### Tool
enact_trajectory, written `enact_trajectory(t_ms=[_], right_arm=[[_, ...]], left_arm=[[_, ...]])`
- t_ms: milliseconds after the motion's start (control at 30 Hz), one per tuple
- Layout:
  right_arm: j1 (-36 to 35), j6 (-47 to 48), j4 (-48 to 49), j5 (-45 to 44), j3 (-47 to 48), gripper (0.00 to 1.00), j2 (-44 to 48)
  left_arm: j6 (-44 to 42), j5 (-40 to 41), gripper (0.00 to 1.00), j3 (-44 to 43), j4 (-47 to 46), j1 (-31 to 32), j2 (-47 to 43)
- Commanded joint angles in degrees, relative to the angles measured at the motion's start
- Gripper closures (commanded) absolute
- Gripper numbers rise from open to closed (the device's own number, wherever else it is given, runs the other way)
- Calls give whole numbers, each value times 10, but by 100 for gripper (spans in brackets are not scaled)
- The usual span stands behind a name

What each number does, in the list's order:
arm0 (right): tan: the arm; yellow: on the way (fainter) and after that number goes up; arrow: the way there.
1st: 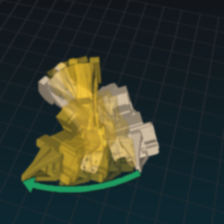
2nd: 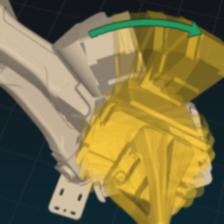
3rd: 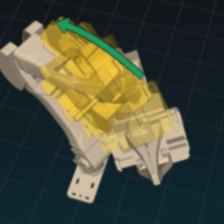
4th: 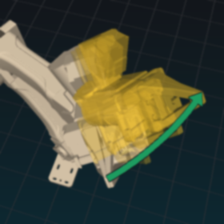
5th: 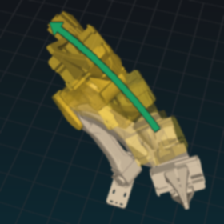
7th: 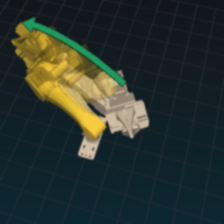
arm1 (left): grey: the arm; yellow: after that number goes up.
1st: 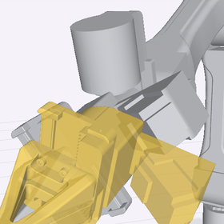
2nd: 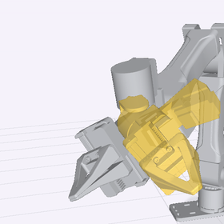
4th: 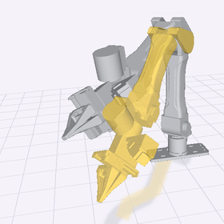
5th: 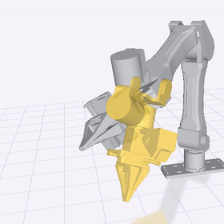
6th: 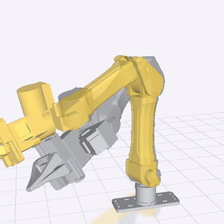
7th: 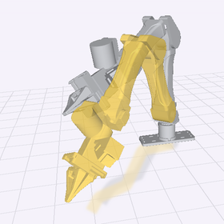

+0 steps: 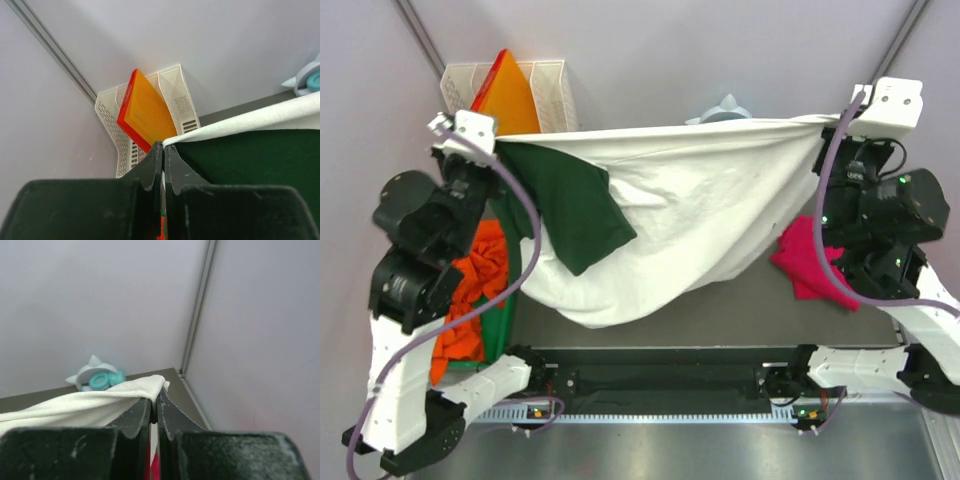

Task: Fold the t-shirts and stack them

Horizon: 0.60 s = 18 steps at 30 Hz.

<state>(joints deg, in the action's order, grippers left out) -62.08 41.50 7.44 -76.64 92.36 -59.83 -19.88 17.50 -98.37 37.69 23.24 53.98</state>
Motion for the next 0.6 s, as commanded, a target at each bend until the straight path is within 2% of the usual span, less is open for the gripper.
enact_trajectory(t_ms=[0, 33, 67, 100, 167, 300, 367, 400, 433, 500, 533, 567], right_arm=[[149, -239, -216, 102, 75, 100, -35], [187, -284, -302, 172, 87, 100, -47], [253, -315, -325, 207, 93, 100, -58], [275, -353, -335, 234, 92, 100, -76], [315, -369, -331, 270, 89, 100, -98], [383, -439, -349, 326, 162, 100, -194], [418, -455, -365, 352, 206, 100, -232], [427, -463, -370, 359, 261, 100, -274], [434, -466, -372, 369, 289, 100, -294], [451, -470, -372, 379, 372, 100, -343], [453, -467, -365, 386, 398, 100, -353], [453, -463, -360, 389, 417, 100, -362]], left_arm=[[-33, 61, 100, 29, -103, -9, 48], [-33, 61, 100, 32, -111, -9, 60], [-32, 63, 100, 31, -117, -9, 86], [-35, 66, 100, 32, -137, -9, 99], [-35, 68, 100, 28, -158, -14, 138], [-16, 40, 100, -26, -196, -43, 227], [-3, 29, 100, -99, -196, -72, 298], [10, 25, 100, -128, -192, -81, 325], [15, 17, 100, -194, -179, -95, 379], [28, 7, 100, -270, -161, -107, 429], [29, -2, 100, -346, -154, -112, 453], [27, -3, 100, -385, -141, -112, 497]])
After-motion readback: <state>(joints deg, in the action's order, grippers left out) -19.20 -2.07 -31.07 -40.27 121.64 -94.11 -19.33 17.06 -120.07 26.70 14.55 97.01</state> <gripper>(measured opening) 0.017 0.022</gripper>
